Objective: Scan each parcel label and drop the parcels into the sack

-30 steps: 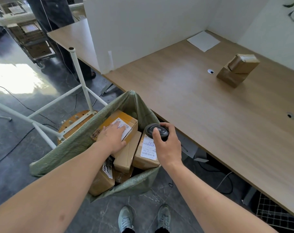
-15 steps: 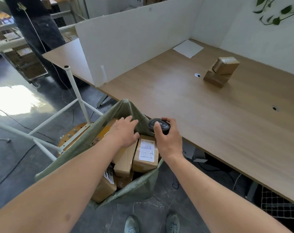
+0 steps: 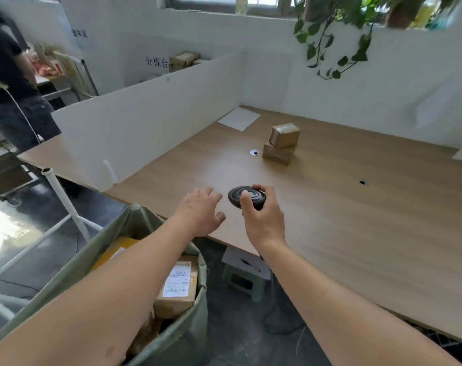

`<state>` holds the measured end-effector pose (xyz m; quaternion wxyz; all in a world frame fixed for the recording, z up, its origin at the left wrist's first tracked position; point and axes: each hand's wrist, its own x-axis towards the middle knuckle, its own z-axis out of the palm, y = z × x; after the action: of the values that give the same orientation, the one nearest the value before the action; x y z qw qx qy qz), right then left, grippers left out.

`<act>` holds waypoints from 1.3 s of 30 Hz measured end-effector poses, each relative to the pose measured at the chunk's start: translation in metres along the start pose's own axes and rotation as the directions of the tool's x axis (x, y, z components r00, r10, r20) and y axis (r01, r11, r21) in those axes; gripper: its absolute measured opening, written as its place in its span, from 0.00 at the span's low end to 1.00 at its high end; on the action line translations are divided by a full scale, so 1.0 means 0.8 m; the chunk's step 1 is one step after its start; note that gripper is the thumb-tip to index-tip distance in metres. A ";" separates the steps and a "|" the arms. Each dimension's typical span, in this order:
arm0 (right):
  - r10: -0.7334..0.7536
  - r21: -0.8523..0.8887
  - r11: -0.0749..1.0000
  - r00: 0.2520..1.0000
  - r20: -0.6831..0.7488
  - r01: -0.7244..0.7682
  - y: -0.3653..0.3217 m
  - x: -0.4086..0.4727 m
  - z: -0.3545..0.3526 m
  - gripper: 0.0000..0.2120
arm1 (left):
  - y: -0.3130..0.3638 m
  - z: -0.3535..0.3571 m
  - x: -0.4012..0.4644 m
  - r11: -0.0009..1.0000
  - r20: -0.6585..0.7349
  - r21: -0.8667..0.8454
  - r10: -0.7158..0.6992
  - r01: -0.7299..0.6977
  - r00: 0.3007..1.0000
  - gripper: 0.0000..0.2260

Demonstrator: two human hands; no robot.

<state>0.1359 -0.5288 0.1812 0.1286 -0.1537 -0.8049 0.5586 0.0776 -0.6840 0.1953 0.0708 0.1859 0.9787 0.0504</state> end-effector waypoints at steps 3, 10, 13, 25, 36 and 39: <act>-0.013 0.006 1.000 1.000 -0.016 0.013 0.006 0.036 -0.051 0.14 | 0.049 -0.006 0.036 1.000 -0.028 0.002 0.011 -0.011 1.000 0.26; -0.041 -0.004 0.999 0.997 -0.066 0.041 0.018 0.110 -0.153 0.14 | 0.144 -0.024 0.120 1.000 -0.078 -0.011 0.022 -0.023 0.997 0.24; -0.025 0.000 1.000 0.995 -0.097 0.026 0.022 0.146 -0.183 0.14 | 0.171 -0.031 0.160 0.999 -0.083 -0.002 0.042 -0.043 0.996 0.24; 0.041 -0.005 0.999 0.971 -0.236 -0.043 0.045 0.373 -0.213 0.14 | 0.211 -0.051 0.416 0.985 -0.051 0.003 0.172 -0.172 0.984 0.24; 0.174 -0.027 0.981 0.940 -0.294 -0.190 0.080 0.611 -0.169 0.09 | 0.187 -0.037 0.694 0.975 0.060 -0.059 0.216 -0.213 0.975 0.24; 0.212 -0.035 0.972 0.932 -0.294 -0.232 0.099 0.658 -0.155 0.11 | 0.180 -0.020 0.750 0.975 0.095 -0.084 0.214 -0.206 0.972 0.26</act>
<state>-0.2930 -0.1905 0.1681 0.1753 -0.3279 -0.7739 0.5127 -0.4257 -0.3294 0.1570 0.1225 0.2881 0.9460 0.0839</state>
